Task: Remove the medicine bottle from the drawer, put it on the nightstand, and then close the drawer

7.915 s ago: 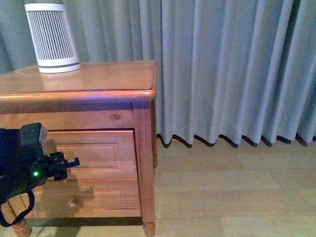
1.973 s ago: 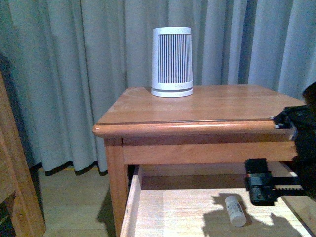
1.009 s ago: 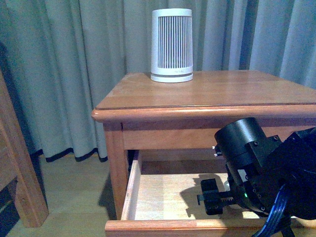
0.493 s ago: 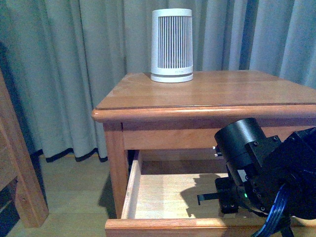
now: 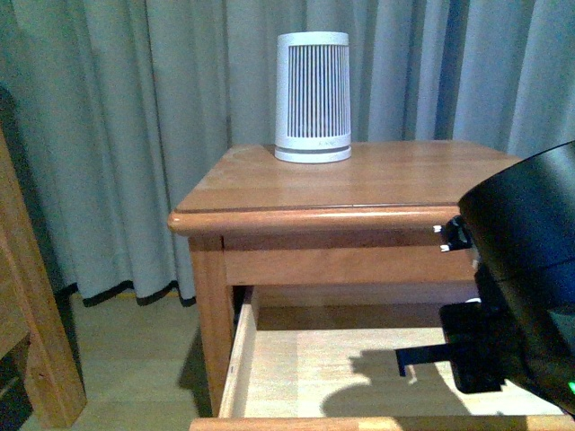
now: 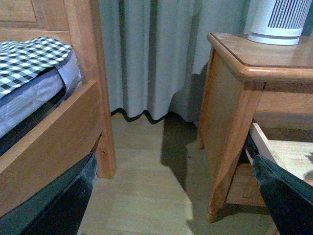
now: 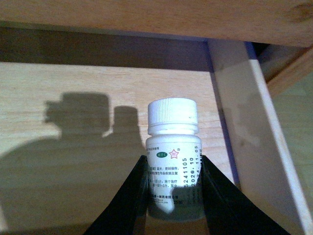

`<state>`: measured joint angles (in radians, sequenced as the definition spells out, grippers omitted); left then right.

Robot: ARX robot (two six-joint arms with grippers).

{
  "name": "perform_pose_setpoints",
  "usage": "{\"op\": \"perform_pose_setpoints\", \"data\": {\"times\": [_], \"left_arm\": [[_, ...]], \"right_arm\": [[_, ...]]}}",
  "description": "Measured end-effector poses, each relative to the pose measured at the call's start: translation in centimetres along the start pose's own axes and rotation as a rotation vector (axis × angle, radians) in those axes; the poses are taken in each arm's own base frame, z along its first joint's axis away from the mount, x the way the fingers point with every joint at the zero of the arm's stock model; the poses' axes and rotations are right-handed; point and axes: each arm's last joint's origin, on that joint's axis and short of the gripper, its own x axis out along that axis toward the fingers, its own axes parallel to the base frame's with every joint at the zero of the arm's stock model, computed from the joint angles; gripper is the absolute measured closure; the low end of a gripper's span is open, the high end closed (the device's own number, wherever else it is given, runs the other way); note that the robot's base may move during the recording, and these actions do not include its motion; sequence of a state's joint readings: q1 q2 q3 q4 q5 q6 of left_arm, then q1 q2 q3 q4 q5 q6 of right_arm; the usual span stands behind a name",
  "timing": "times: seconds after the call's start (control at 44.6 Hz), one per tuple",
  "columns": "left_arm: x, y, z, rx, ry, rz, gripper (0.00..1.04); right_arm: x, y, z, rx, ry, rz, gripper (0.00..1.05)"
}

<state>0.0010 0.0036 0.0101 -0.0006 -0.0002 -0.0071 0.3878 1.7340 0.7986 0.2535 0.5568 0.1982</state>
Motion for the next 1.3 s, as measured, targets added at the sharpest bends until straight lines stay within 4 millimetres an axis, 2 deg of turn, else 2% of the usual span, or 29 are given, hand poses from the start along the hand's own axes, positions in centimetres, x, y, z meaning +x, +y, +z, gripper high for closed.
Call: {"op": "perform_pose_setpoints", "data": {"times": [0.112,0.179,0.291,0.381,0.471,0.516,0.583,0.695,0.785,0.919,1.099,1.256,1.3], "left_arm": [[0.0,0.0,0.0,0.0,0.0,0.0,0.07],[0.0,0.0,0.0,0.0,0.0,0.0,0.07],[0.0,0.0,0.0,0.0,0.0,0.0,0.07],[0.0,0.0,0.0,0.0,0.0,0.0,0.07],[0.0,0.0,0.0,0.0,0.0,0.0,0.07],[0.0,0.0,0.0,0.0,0.0,0.0,0.07],[0.0,0.0,0.0,0.0,0.0,0.0,0.07],[0.0,0.0,0.0,0.0,0.0,0.0,0.07],[0.0,0.0,0.0,0.0,0.0,0.0,0.07],[0.0,0.0,0.0,0.0,0.0,0.0,0.07],[0.0,0.0,0.0,0.0,0.0,0.0,0.07],[0.0,0.0,0.0,0.0,0.0,0.0,0.07],[0.0,0.0,0.0,0.0,0.0,0.0,0.07]], "right_arm": [[-3.0,-0.9,0.4,0.007,-0.054,0.006,0.78],[-4.9,-1.8,1.4,0.024,-0.136,-0.006,0.78],[-7.7,-4.0,5.2,0.076,-0.287,-0.013,0.78],[-8.1,-6.2,9.2,0.112,-0.382,-0.036,0.78],[-6.9,-7.8,12.2,0.132,-0.412,-0.061,0.78],[-6.3,-8.2,13.1,0.138,-0.416,-0.08,0.78],[-4.5,-8.9,15.0,0.146,-0.408,-0.103,0.78],[-1.9,-9.1,16.9,0.144,-0.377,-0.1,0.78],[0.4,-8.5,18.0,0.135,-0.334,-0.098,0.78],[3.1,-7.3,18.6,0.136,-0.243,-0.069,0.78],[6.4,-6.1,18.2,0.146,-0.145,-0.078,0.78],[8.2,-5.3,17.5,0.142,-0.113,-0.071,0.78],[8.2,-5.3,17.5,0.14,-0.114,-0.062,0.69]]}}
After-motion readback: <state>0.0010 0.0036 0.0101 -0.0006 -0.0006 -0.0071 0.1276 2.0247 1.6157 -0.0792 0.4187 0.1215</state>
